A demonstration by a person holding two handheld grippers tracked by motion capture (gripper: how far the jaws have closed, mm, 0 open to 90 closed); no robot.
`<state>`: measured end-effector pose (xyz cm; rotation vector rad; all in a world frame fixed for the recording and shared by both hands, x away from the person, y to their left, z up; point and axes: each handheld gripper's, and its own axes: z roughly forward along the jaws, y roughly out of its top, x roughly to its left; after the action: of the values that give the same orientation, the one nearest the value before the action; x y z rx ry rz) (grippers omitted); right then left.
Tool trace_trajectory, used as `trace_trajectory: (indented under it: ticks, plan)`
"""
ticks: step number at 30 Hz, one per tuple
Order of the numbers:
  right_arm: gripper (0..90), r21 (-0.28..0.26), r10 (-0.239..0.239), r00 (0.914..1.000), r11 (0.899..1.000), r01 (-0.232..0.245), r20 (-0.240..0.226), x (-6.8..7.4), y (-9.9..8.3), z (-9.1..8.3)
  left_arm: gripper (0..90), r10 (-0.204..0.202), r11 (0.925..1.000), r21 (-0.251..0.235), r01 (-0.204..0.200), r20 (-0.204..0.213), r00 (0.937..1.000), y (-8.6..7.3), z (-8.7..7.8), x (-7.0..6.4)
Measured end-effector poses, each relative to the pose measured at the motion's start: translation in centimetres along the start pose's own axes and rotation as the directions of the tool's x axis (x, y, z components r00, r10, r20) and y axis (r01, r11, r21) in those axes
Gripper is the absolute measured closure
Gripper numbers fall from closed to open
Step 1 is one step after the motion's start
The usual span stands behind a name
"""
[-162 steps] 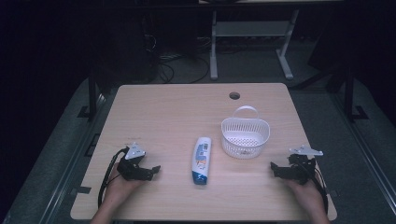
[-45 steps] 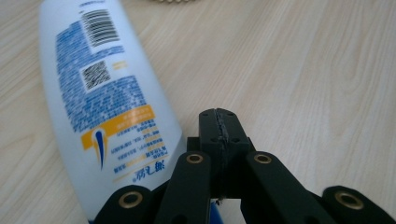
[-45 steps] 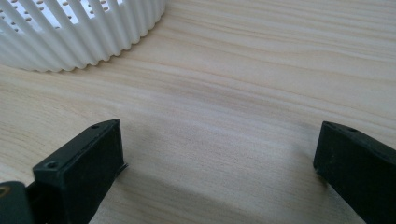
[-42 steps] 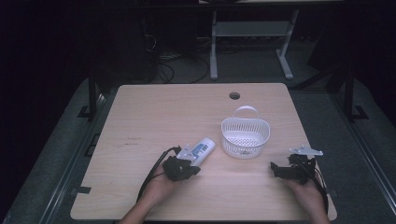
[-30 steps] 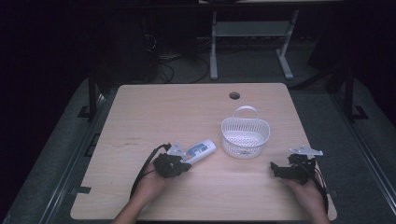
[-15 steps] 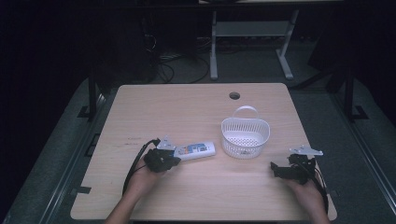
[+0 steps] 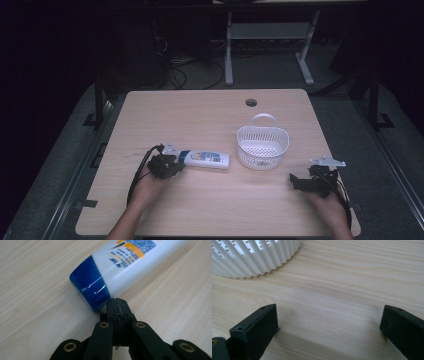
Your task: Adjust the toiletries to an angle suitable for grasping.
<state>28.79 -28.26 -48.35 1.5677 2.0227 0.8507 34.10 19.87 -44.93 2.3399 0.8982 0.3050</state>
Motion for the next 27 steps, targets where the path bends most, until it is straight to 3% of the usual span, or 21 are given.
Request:
trace_trajectory:
  ticks: [7, 10, 16, 27]
  plan:
    - [1.0, 0.0, 0.0, 1.0, 1.0, 0.0, 0.0, 0.0, 0.0, 0.0, 90.0, -0.009, 0.9999, 0.004, 0.009, -0.003, 1.0, -0.1, -0.2, 0.4]
    - [1.0, 0.0, 0.0, 1.0, 1.0, 0.0, 0.0, 0.0, 0.0, 0.0, 90.0, -0.017, 0.9997, -0.02, 0.017, 0.01, 0.9998, 0.1, -0.5, 0.0]
    - [1.0, 0.0, 0.002, 1.0, 1.0, -0.002, 0.0, 0.0, 0.0, 0.0, 90.0, -0.006, 0.9976, -0.068, 0.01, 0.053, 0.9986, 2.0, -1.2, -0.9]
    - [1.0, 0.0, 0.002, 1.0, 1.0, -0.002, 0.0, 0.0, 0.0, 0.0, 90.0, 0.025, 0.996, -0.088, -0.015, 0.117, 0.9928, 5.9, 0.0, -1.4]
